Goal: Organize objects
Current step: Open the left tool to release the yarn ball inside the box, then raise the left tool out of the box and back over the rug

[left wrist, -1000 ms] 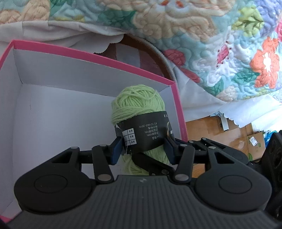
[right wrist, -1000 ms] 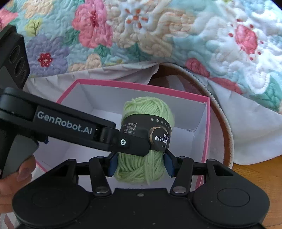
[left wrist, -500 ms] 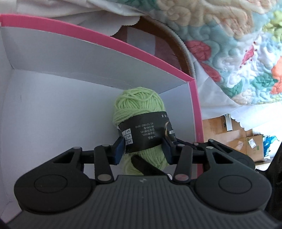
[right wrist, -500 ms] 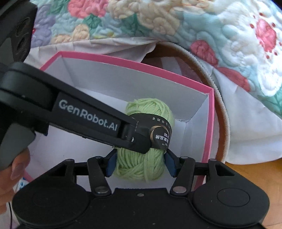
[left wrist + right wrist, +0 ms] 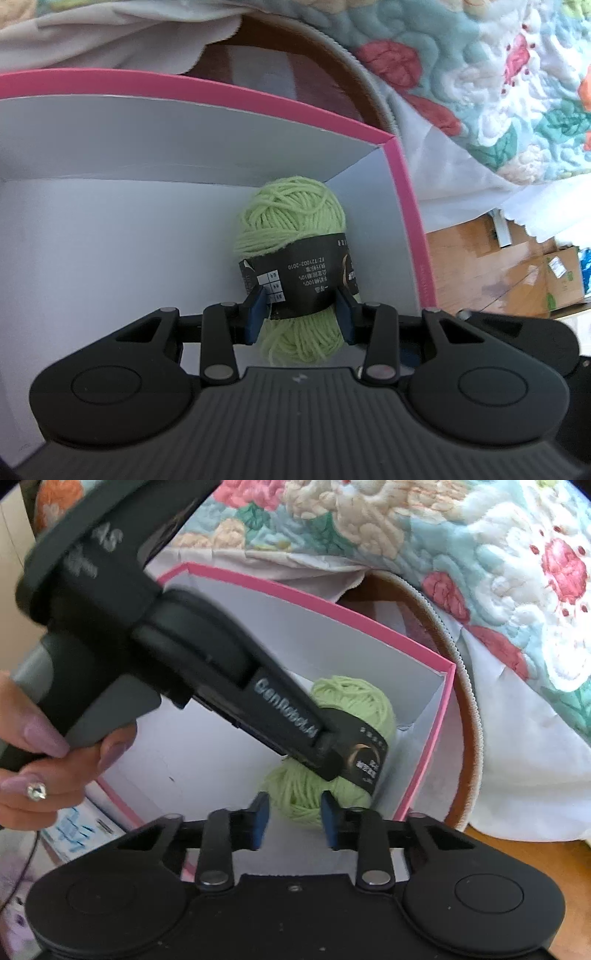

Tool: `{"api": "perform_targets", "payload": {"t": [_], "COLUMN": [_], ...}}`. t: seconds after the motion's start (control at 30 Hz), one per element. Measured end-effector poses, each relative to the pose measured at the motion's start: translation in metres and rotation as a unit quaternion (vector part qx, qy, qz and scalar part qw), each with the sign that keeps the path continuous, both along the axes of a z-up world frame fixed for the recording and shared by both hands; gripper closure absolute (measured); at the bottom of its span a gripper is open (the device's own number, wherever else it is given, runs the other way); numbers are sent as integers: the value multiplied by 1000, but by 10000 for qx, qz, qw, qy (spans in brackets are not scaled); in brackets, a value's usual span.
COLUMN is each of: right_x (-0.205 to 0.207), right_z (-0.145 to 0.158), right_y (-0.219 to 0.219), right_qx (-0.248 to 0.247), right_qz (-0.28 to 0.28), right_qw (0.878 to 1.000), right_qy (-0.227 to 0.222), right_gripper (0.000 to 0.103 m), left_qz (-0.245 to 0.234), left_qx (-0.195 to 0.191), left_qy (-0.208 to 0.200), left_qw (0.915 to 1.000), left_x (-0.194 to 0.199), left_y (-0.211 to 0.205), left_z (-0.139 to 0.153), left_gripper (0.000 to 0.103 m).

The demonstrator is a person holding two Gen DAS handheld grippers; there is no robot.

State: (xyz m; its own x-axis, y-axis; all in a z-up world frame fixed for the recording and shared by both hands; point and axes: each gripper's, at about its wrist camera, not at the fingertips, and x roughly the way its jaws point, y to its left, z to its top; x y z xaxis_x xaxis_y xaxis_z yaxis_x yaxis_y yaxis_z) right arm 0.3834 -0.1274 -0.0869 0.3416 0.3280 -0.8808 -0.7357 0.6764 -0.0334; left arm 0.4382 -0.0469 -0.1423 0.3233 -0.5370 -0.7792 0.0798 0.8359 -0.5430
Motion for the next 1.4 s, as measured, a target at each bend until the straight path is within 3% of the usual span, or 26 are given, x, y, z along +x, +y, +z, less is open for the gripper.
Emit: {"api": "perform_targets", "payload": {"t": [0.07,0.3,0.47,0.8,1.13,1.4], "right_x": [3,8,4,-22,-58,-89], "right_z": [-3,-5,5,28,70,101], "right_y": [-1,7,-15,-25,-38,-41], "right_qx": [30,64,728,1052,1396,1251], "right_qz": [-36,-225,-562,-787,-700,-687], "right_qw": [10000,9995,9958,9913,9877,9897], "right_qy": [-8,-228,7,94,-37,-78], "right_gripper": [79,77,77,73,71,59], "left_qz": [-25,31,145,204,323,460], "left_qx": [-21,87,193,705,1198,1663], "left_qy": [-69,-133,-141,-324,-517,-568], "left_qw": [10000,9999,9996,9968,9909,9834], "left_x": [2,6,-2,-46,-93,-148], "left_y": [-3,0,7,20,26,42], "left_z": [1,0,6,64,114,152], "left_gripper": [65,65,65,58,52,47]}}
